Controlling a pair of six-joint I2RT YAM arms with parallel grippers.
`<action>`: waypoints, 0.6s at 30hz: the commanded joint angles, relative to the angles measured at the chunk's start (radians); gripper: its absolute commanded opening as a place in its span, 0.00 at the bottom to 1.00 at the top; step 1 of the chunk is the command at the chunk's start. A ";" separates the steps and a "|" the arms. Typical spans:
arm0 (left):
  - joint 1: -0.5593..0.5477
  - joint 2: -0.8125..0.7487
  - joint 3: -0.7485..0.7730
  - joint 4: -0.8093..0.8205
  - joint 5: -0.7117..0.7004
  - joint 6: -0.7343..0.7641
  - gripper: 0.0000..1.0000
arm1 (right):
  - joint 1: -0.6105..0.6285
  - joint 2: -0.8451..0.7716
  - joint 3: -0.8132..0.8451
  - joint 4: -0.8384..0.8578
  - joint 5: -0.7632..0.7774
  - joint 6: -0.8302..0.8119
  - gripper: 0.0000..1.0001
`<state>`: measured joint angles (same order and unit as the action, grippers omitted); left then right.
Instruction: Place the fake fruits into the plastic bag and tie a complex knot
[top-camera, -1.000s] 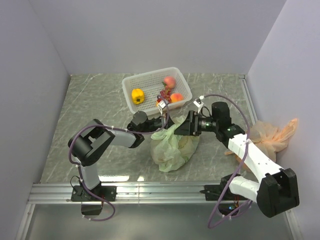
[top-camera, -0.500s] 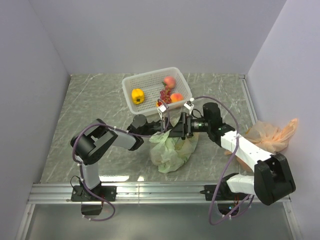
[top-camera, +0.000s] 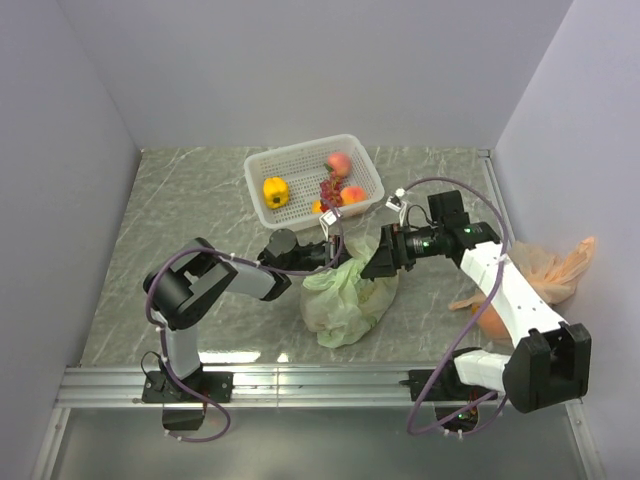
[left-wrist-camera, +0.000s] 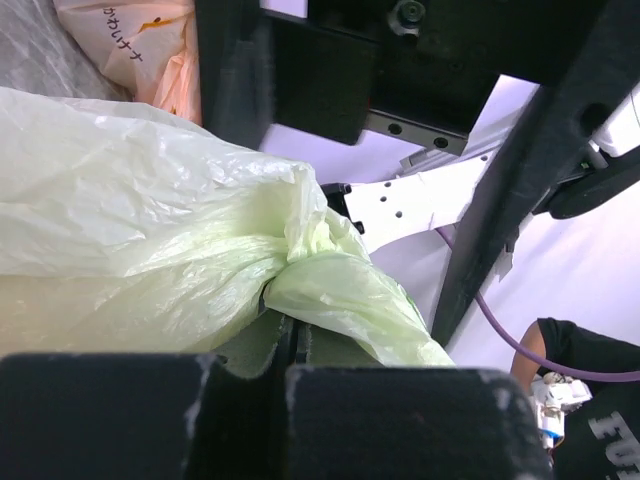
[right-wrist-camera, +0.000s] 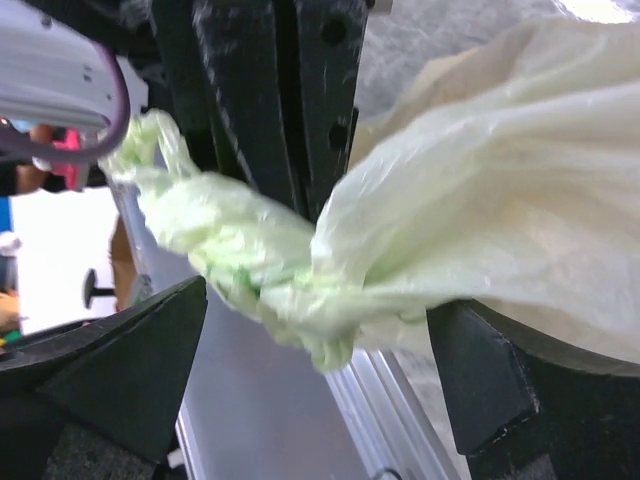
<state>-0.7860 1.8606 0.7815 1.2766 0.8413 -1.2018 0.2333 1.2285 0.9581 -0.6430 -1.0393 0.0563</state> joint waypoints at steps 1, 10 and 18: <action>-0.009 0.005 0.033 0.136 0.021 -0.016 0.00 | -0.040 -0.055 0.048 -0.214 -0.005 -0.164 0.89; -0.013 0.014 0.042 0.161 0.028 -0.030 0.00 | -0.134 -0.077 -0.031 -0.141 -0.099 -0.060 0.46; -0.018 0.015 0.044 0.168 0.027 -0.030 0.00 | -0.134 -0.084 -0.078 0.008 -0.107 0.056 0.41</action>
<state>-0.7944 1.8740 0.7971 1.2774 0.8452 -1.2251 0.1040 1.1740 0.8906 -0.7227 -1.1187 0.0574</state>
